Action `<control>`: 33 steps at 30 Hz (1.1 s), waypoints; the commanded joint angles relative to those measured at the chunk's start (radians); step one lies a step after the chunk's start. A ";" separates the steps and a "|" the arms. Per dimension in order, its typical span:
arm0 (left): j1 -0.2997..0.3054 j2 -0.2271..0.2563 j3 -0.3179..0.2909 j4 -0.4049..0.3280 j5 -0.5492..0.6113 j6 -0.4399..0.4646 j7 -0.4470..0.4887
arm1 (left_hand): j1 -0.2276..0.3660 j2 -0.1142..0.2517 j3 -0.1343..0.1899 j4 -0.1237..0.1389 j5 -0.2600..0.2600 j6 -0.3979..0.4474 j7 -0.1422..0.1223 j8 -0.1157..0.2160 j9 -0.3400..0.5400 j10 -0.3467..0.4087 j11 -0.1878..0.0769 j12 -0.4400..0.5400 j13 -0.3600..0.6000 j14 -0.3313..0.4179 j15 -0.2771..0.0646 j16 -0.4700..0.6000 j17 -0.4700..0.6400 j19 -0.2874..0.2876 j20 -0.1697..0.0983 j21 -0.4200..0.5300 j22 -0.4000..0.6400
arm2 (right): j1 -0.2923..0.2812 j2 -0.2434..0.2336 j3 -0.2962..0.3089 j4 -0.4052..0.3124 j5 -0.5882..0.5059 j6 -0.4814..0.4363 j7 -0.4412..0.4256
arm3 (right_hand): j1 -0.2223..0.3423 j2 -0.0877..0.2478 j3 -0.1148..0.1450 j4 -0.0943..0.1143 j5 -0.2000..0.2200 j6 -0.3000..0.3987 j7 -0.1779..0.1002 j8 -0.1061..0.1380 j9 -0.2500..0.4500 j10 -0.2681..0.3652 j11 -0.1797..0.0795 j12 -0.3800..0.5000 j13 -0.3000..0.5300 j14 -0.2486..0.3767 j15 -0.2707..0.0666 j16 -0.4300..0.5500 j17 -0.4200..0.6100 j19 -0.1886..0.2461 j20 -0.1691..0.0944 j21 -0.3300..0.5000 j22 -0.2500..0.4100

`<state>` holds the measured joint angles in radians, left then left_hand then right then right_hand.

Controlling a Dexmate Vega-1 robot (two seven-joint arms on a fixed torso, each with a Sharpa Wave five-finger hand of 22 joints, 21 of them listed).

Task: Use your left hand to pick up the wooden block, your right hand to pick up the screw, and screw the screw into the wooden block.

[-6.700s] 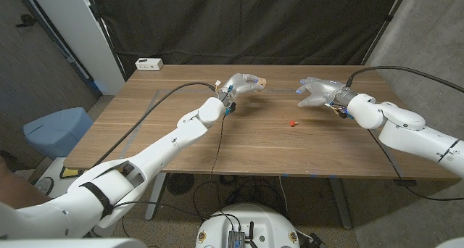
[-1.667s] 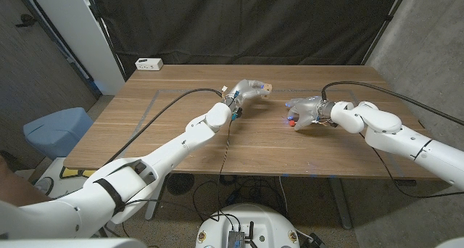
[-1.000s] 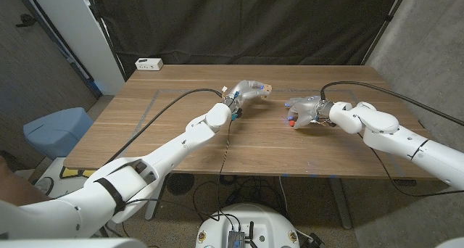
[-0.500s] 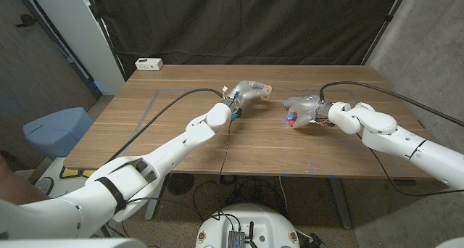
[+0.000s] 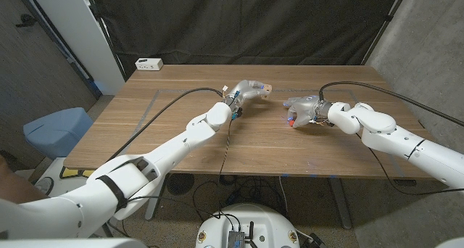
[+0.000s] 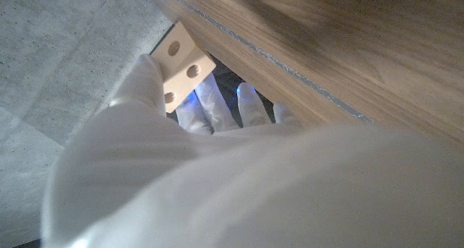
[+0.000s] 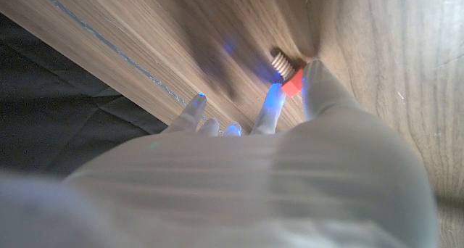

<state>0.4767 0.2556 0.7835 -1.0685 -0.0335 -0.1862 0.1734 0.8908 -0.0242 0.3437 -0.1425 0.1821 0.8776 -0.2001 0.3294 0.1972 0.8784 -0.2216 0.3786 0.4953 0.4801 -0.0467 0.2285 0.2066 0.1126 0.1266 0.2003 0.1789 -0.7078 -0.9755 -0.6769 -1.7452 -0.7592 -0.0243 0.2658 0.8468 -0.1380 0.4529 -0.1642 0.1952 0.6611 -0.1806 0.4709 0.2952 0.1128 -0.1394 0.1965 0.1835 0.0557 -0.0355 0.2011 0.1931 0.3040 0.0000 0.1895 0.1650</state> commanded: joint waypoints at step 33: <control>0.004 0.000 0.007 -0.014 0.006 0.021 0.005 | 0.013 0.033 -0.001 0.005 0.005 0.038 0.016 0.003 0.003 0.008 0.002 -0.005 0.002 0.012 -0.100 0.008 0.001 0.002 0.001 0.004 0.004 | -0.012 0.000 -0.002 0.016 0.002 0.011 -0.050 | 0.020 0.005 0.014 0.001 0.008 0.072 0.004 0.062 0.030 0.040 -0.013 0.006 0.004 0.032 -0.030 0.010 0.006 0.032 -0.018 0.009 0.005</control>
<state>0.4819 0.2583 0.7871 -1.0824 -0.0308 -0.1695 0.1794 0.8868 -0.0202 0.3418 -0.1444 0.1791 0.8775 -0.2001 0.3257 0.1977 0.8787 -0.2218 0.3746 0.4942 0.4837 -0.0503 0.2285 0.2066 0.1126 0.1266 0.2003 0.1789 -0.7146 -0.9718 -0.6811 -1.7323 -0.7607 -0.0183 0.2309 0.8598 -0.1327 0.4611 -0.1642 0.1952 0.7237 -0.1788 0.5220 0.3195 0.1450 -0.1535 0.1965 0.1835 0.0767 -0.0390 0.2089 0.1950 0.3279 -0.0132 0.1895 0.1650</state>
